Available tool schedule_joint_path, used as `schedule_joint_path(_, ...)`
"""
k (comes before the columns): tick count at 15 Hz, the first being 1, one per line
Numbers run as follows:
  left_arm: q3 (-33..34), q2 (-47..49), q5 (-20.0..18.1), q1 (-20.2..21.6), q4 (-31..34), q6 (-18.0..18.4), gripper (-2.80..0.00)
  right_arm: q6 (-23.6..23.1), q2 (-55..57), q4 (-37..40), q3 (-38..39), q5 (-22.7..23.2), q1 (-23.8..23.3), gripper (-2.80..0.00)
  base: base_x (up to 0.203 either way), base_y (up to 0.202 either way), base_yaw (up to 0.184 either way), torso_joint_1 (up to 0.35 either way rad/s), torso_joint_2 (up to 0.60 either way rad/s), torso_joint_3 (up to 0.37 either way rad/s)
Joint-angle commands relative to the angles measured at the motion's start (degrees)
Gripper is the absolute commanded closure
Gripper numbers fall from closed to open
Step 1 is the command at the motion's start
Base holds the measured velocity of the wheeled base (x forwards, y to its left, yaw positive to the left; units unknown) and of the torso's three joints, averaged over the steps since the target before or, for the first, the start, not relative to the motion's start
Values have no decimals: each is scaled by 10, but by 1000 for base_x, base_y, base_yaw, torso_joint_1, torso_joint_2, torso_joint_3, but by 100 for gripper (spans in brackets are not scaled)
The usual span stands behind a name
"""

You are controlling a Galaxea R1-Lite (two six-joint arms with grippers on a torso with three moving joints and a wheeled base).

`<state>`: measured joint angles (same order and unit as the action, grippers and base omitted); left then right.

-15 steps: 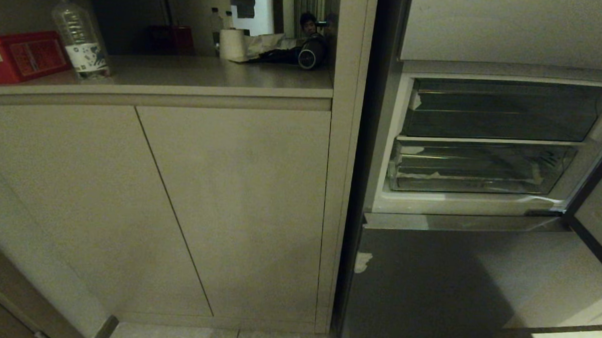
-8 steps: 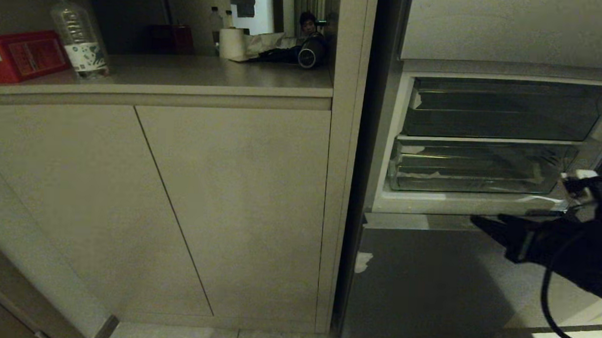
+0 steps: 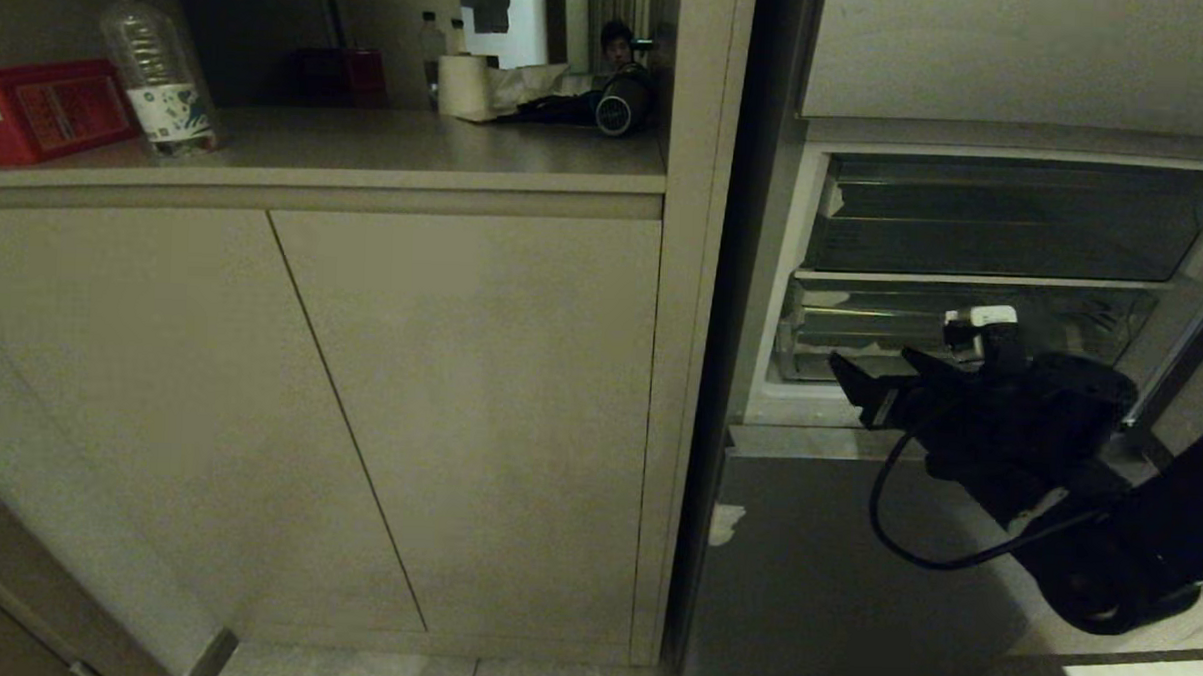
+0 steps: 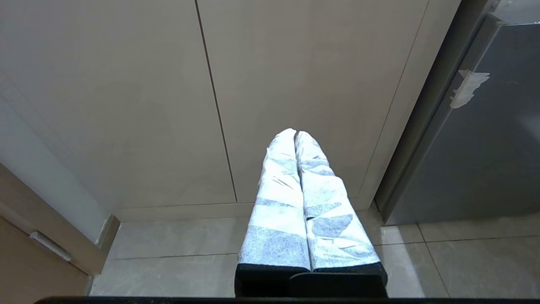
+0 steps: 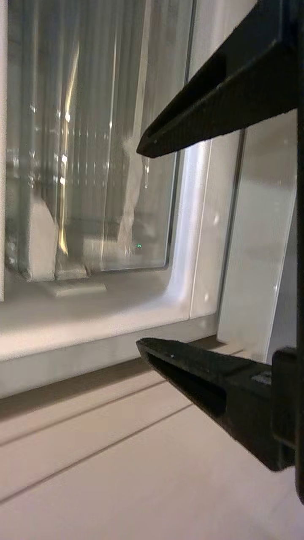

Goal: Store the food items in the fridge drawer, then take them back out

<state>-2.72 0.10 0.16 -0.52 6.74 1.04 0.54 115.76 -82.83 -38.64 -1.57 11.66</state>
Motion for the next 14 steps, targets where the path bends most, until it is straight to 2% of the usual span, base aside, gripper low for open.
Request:
schedule_joint_path(1,0,0,0,0,0,0,0,0,46,-8,-34,-3,12,-280,0,0,0,0,0,0)
schedule_joint_path(3,0,0,0,0,0,0,0,-3,74,-8,-77,-12,13,-280,0,0,0,0,0,0)
schedule_joint_path(11,0,0,0,0,0,0,0,-9,119,-4,-161,-28,11,-280,0,0,0,0,0,0)
schedule_joint_path(14,0,0,0,0,0,-1,0,-9,130,18,-188,-29,11,-280,0,0,0,0,0,0)
